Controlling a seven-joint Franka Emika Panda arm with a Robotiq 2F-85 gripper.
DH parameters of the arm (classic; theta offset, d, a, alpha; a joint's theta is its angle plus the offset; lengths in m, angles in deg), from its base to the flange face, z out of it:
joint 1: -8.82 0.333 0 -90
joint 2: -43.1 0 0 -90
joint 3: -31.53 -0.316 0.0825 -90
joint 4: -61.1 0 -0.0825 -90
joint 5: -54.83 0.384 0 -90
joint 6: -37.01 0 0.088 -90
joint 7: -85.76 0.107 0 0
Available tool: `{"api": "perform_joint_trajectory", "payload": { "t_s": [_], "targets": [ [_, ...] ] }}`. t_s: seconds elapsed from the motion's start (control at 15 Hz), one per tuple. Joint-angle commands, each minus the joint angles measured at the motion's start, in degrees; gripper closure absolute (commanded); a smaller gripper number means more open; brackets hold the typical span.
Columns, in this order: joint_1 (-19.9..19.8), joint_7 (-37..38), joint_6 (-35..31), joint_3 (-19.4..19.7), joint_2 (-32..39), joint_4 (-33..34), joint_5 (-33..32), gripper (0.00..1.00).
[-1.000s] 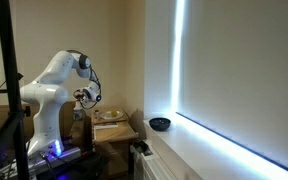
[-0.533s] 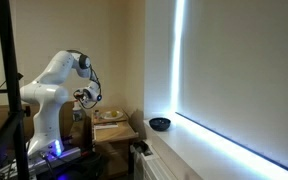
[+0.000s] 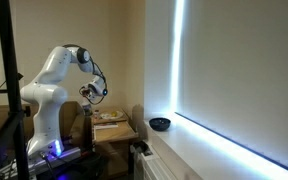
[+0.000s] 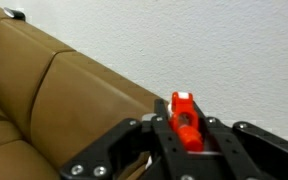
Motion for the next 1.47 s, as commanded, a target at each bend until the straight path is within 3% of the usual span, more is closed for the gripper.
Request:
{"api": "perform_joint_trajectory", "payload": {
  "t_s": [0.0, 0.53, 0.8, 1.4],
  "targets": [
    [-5.2, -5.1, 6.3, 1.1, -9.5, -9.9, 5.1, 0.94],
    [-13.6, -12.3, 21.7, 8.3, -22.2, -29.2, 14.1, 0.94],
    [-15.7, -16.9, 27.4, 12.0, -24.3, -35.2, 18.7, 0.94],
    [-16.1, -20.0, 22.7, 14.3, -23.8, -39.3, 21.8, 0.94]
  ]
}}
